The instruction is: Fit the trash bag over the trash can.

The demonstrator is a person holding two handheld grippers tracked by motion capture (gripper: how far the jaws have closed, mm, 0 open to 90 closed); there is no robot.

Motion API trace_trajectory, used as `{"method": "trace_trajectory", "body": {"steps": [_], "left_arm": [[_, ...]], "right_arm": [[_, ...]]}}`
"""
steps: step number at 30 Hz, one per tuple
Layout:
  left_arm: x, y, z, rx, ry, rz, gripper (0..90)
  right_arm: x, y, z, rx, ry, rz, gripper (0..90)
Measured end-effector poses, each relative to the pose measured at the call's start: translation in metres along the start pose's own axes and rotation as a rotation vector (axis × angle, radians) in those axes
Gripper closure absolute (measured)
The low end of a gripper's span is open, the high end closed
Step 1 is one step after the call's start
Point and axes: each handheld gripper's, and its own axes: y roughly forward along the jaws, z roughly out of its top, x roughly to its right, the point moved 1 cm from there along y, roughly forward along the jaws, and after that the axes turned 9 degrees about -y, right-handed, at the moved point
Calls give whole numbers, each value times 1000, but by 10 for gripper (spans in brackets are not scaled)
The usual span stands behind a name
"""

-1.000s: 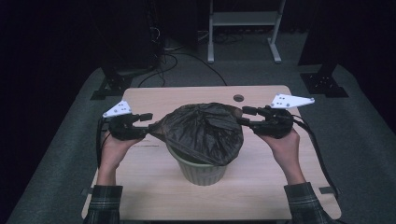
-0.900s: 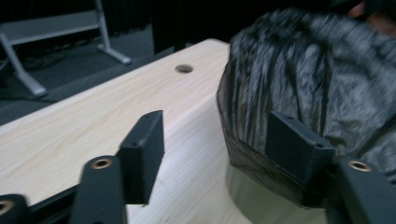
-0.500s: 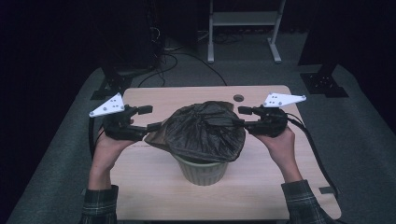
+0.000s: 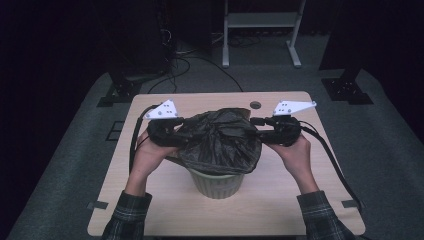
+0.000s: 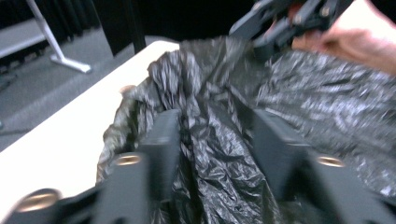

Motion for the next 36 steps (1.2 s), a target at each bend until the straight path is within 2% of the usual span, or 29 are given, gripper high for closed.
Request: {"method": "trace_trajectory", "body": {"steps": [1, 2, 3, 4, 5, 9, 10, 11, 12, 14, 18, 22, 23, 25, 27, 28, 29, 30, 32, 33, 36], "left_arm": [[0, 0, -1, -6, 6, -12, 758], [0, 0, -1, -6, 6, -12, 838], [1, -1, -3, -6, 7, -28, 895], [1, -1, -3, -6, 7, -28, 896], [3, -4, -4, 12, 12, -32, 897], [10, -16, -8, 67, 6, -91, 896], [10, -16, -8, 67, 6, -91, 896], [13, -25, -11, 96, -2, -124, 896], [13, -25, -11, 96, -2, -124, 897], [18, -38, -18, 113, -1, -157, 897], [25, -54, -29, 105, 4, -160, 897], [27, -65, -40, 104, -4, -157, 897], [28, -72, -48, 107, -13, -162, 897], [31, -79, -55, 110, -19, -177, 897], [36, -82, -60, 121, -19, -205, 897], [36, -82, -60, 121, -19, -205, 897], [40, -81, -61, 111, -9, -207, 896], [44, -79, -62, 109, -1, -208, 896], [46, -77, -61, 105, 7, -202, 894], [46, -76, -60, 109, 8, -204, 895], [47, -75, -59, 112, 11, -204, 895]], "right_arm": [[-1, -2, 0, 3, -5, -18, 704], [-1, -2, 0, 3, -5, -18, 704], [-1, -5, 0, 9, -14, -43, 807], [-1, -5, 0, 9, -14, -43, 807], [-2, -9, 0, 24, -17, -43, 899], [-3, -15, -3, 17, -21, -62, 900], [-3, -15, -3, 17, -21, -62, 900], [-2, -20, -6, 13, -17, -75, 900], [-2, -20, -6, 13, -17, -75, 900], [-1, -29, -13, 7, -6, -89, 900], [1, -38, -24, -6, 11, -101, 900], [3, -43, -33, -25, 22, -119, 900], [4, -47, -39, -44, 43, -131, 900], [3, -50, -42, -59, 40, -139, 900], [1, -54, -46, -50, 41, -130, 900], [1, -54, -46, -50, 41, -130, 900], [-2, -60, -45, -9, 33, -138, 719], [-2, -62, -43, 8, 38, -136, 664], [-6, -67, -40, 70, 56, -91, 570], [-10, -70, -38, 101, 49, -70, 560], [-25, -75, -34, 140, 24, -19, 495]]}}
